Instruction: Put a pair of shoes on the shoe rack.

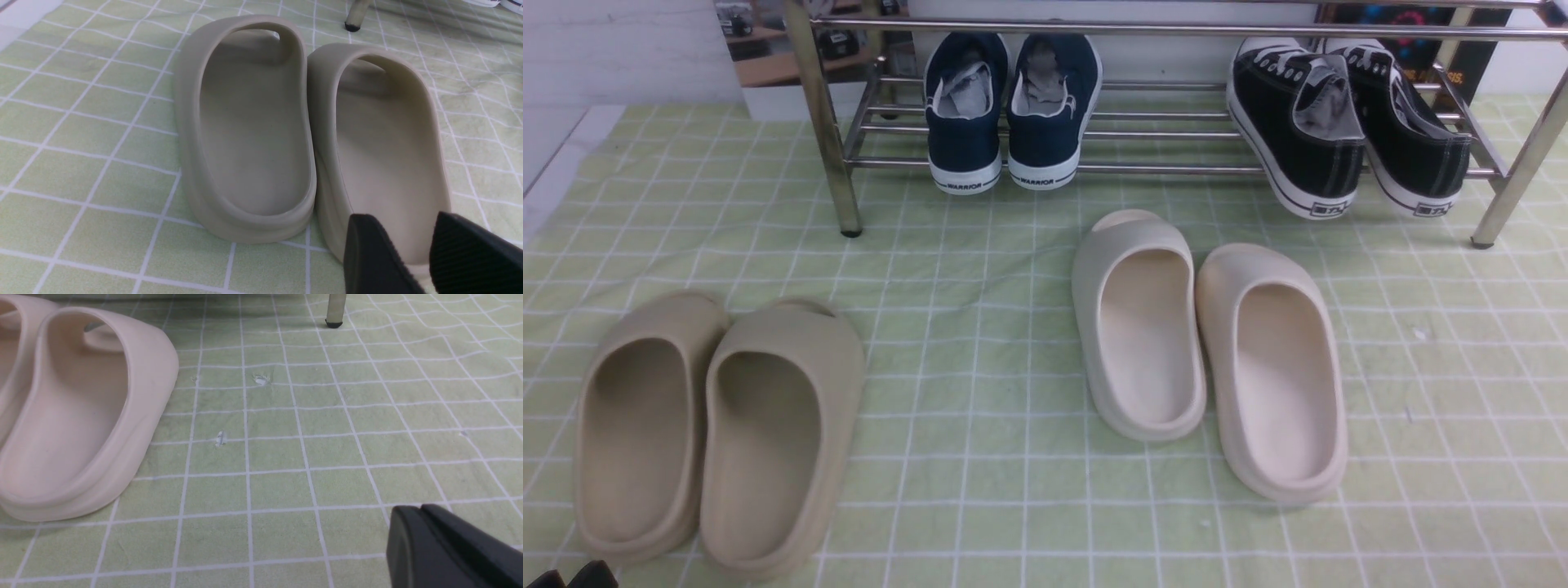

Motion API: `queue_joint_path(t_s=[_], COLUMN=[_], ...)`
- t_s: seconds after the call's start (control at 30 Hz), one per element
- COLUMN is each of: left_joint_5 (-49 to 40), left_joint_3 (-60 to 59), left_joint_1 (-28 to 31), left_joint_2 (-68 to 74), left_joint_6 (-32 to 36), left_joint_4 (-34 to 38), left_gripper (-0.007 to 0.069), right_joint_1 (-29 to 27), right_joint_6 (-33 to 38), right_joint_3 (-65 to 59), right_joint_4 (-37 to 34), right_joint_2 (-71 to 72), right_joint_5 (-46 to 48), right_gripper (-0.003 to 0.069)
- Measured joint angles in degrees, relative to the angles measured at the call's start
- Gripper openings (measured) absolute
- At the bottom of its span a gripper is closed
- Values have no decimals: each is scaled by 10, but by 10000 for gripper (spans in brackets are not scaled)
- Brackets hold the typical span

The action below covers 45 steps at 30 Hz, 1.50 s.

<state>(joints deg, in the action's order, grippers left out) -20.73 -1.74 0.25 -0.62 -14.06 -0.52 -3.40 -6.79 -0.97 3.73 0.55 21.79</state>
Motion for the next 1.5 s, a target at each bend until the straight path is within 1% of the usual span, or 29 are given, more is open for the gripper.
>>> queue_joint_path(t_s=[0.83, 1.5], left_joint_5=[0, 0], left_joint_3=[0, 0], left_joint_1=[0, 0], left_joint_2=[0, 0], left_joint_6=[0, 0], left_joint_4=[-1, -1], left_gripper=[239, 239], right_joint_1=[0, 0], right_joint_6=[0, 0], right_joint_3=[0, 0], right_joint_4=[0, 0], right_joint_2=[0, 0], right_joint_5=[0, 0], right_gripper=[90, 104])
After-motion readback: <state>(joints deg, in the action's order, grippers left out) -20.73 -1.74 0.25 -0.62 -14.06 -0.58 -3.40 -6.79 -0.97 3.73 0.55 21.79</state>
